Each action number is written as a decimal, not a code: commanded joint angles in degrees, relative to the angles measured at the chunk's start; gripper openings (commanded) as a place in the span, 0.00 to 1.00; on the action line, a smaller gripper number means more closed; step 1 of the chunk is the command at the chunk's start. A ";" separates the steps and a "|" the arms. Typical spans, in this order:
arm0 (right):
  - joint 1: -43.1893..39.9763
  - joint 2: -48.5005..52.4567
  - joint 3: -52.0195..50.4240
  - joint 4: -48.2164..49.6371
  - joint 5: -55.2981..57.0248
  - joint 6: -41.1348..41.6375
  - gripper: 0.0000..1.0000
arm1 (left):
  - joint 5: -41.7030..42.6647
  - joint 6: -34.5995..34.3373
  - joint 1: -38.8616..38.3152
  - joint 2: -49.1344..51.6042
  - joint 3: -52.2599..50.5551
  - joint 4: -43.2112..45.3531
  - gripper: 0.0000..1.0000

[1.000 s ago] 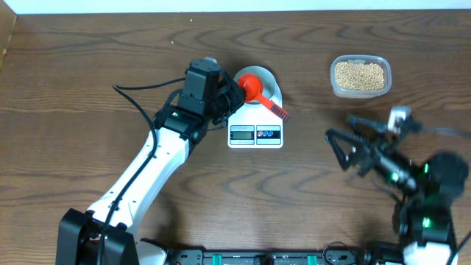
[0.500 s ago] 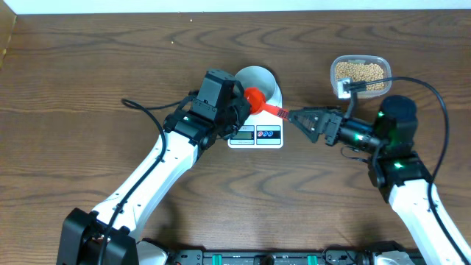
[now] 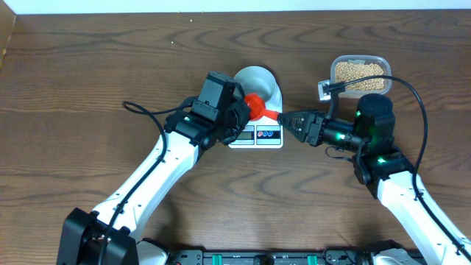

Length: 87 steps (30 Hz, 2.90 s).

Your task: Scoop item into bowl and weigh 50g on scale

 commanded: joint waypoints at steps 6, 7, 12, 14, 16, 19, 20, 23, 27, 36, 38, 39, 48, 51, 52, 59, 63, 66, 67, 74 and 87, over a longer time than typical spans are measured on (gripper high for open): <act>3.43 0.24 1.31 0.00 3.74 -0.81 0.27 | 0.20 2.97 -2.19 -0.28 0.61 -0.35 0.07; 3.54 0.24 1.31 0.02 3.85 -0.81 0.24 | 0.13 2.97 -2.27 -0.26 0.61 -0.37 0.07; 4.52 0.24 1.31 -0.22 4.42 -0.81 0.19 | 0.11 2.95 -2.36 -0.26 0.59 -0.37 0.07; 4.85 0.24 1.31 -0.42 4.98 -0.83 0.18 | 0.11 2.95 -2.36 -0.26 0.57 -0.37 0.07; 4.96 0.24 1.31 -0.42 5.16 -0.81 0.17 | 0.11 2.97 -2.36 -0.26 0.57 -0.37 0.07; 4.94 0.24 1.31 -0.42 5.18 -0.81 0.16 | 0.13 2.97 -2.36 -0.26 0.57 -0.72 0.07; 4.94 0.26 1.31 -0.42 5.20 -0.81 0.16 | 0.13 2.99 -2.36 -0.26 0.57 -0.85 0.07; 4.94 0.26 1.31 -0.44 5.38 -0.81 0.16 | 0.13 3.37 -2.36 -0.26 0.55 -1.44 0.08; 4.94 0.26 1.31 -0.48 5.38 -0.81 0.15 | 0.11 4.46 -2.36 -0.26 0.55 -1.57 0.07; 4.96 0.31 1.31 -2.80 6.23 -0.79 0.12 | -1.22 5.55 -2.36 -0.26 0.55 -1.38 0.07; 4.96 0.50 1.29 -3.04 6.40 -0.79 0.11 | -1.44 5.55 -2.36 -0.26 0.55 -1.36 0.07; 4.96 0.63 1.31 -3.08 6.40 -0.79 0.11 | -1.46 5.55 -2.36 -0.24 0.55 -1.33 0.07; 4.96 1.31 1.31 -2.93 6.40 -0.74 0.11 | -1.92 5.51 -3.26 -0.24 0.55 -1.33 0.07; 4.96 1.31 1.31 -2.93 6.40 -0.74 0.10 | -2.80 5.49 -3.87 -0.24 0.55 -1.14 0.07; 4.96 1.31 1.31 -2.93 6.40 -0.74 0.10 | -2.93 5.49 -4.02 -0.24 0.55 -1.05 0.07; 4.94 1.31 1.31 -2.93 6.45 -0.76 0.10 | -2.93 5.49 -4.46 -0.24 0.55 -0.61 0.07; 4.94 1.31 1.31 -2.93 6.45 -0.74 0.01 | -2.93 5.49 -4.46 -0.24 0.55 -0.48 0.07; 4.94 1.31 1.31 -2.93 6.45 -0.76 0.01 | -2.93 5.49 -4.46 -0.24 0.57 -0.48 0.07; 4.94 1.31 1.31 -2.93 6.45 -0.76 0.01 | -2.93 5.49 -4.46 -0.24 0.55 -0.48 0.08; 4.94 1.31 1.31 -3.21 7.52 -0.83 0.01 | -2.93 5.51 -4.46 -0.24 0.55 -0.52 0.45; 1.68 1.11 1.36 -9.01 15.39 -4.26 0.01 | -2.93 16.96 -4.44 -0.24 0.55 -1.20 0.67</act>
